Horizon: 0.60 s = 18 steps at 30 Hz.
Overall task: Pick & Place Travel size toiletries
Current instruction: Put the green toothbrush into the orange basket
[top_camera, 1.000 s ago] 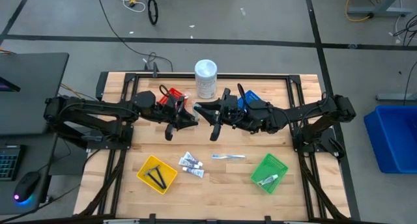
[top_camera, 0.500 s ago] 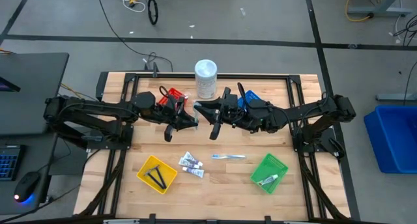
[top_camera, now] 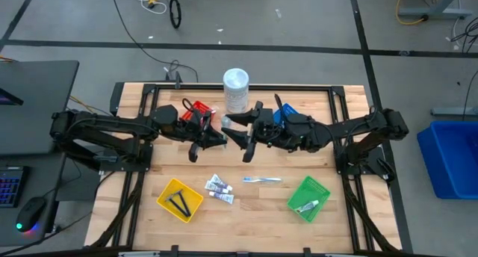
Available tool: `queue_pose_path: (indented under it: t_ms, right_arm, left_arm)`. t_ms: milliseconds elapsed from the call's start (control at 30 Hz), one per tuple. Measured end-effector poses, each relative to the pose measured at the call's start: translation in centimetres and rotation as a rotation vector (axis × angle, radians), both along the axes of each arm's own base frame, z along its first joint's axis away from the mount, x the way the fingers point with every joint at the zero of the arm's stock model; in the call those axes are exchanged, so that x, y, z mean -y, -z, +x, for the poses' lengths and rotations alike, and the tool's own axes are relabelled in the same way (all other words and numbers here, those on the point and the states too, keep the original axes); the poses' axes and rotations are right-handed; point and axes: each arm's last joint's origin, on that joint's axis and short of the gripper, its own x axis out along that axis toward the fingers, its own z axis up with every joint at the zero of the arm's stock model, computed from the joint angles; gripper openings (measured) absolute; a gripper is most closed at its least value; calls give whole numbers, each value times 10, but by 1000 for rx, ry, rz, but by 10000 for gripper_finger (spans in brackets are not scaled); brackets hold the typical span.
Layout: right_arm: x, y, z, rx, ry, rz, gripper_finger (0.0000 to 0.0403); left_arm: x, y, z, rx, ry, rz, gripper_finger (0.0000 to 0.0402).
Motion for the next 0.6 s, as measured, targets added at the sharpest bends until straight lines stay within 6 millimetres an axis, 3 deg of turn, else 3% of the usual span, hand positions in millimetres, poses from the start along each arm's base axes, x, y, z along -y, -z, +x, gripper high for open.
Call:
queue_pose_path:
  t_ms: [267, 400, 600]
  right_arm:
    - [6, -26, -24, 61, 25, 3, 270]
    - [9, -37, -37, 72, 32, 7, 268]
    - [13, -37, -52, -42, 85, 40, 238]
  left_arm:
    - [-2, 2, 0, -13, -39, 17, 40]
    - [-4, 1, 0, -10, -45, 24, 36]
    - [-8, -4, -4, 23, -56, 26, 39]
